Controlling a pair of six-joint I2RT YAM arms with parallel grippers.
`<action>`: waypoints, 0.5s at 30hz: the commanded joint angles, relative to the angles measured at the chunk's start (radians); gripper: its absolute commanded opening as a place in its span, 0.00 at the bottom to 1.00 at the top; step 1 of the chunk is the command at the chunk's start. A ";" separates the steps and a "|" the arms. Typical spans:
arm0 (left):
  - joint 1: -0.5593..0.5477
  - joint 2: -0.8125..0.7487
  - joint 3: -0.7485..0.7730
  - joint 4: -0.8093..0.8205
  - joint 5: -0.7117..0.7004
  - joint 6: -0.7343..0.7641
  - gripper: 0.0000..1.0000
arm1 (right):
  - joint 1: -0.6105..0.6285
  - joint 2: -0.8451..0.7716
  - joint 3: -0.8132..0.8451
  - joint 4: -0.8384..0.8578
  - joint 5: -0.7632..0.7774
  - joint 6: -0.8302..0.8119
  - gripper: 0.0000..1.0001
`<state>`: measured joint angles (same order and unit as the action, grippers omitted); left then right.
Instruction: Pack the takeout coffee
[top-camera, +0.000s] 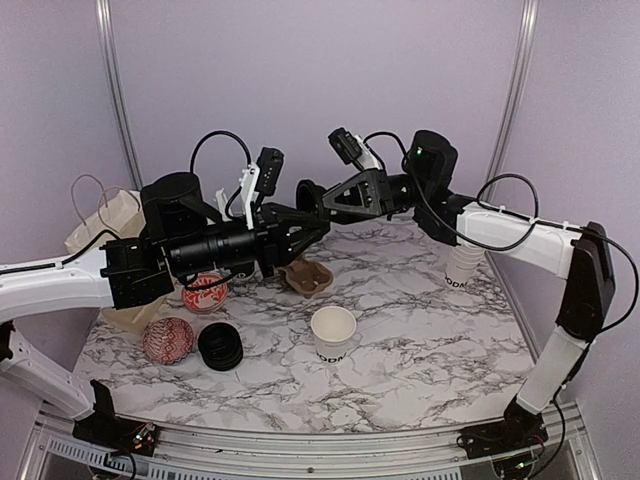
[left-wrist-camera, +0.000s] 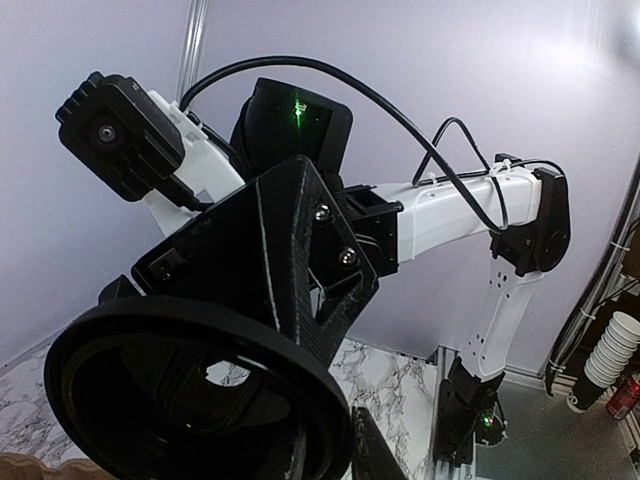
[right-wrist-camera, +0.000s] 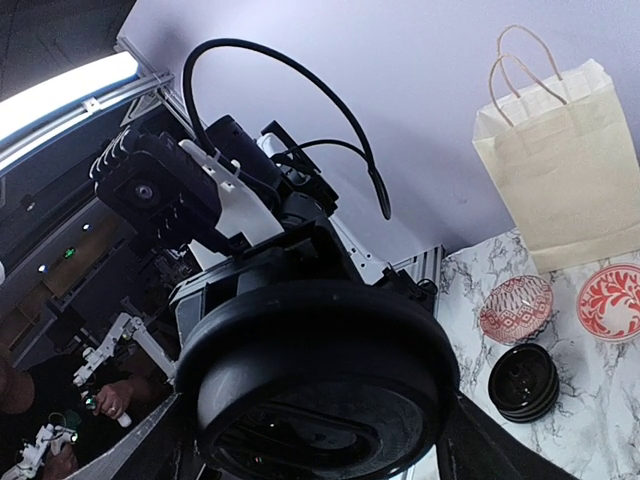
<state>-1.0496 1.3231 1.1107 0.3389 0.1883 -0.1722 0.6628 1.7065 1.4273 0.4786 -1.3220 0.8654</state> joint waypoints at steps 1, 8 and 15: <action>0.002 0.015 0.027 0.009 -0.006 0.006 0.16 | 0.009 0.010 -0.005 0.038 -0.028 0.008 0.81; 0.003 0.009 0.024 -0.008 -0.022 0.012 0.25 | 0.004 0.002 -0.004 -0.001 -0.035 -0.037 0.72; 0.002 -0.076 -0.023 -0.140 -0.084 0.030 0.47 | -0.067 -0.003 0.011 -0.216 -0.019 -0.266 0.69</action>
<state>-1.0500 1.3178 1.1076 0.2935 0.1516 -0.1608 0.6449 1.7111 1.4200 0.4213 -1.3380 0.7818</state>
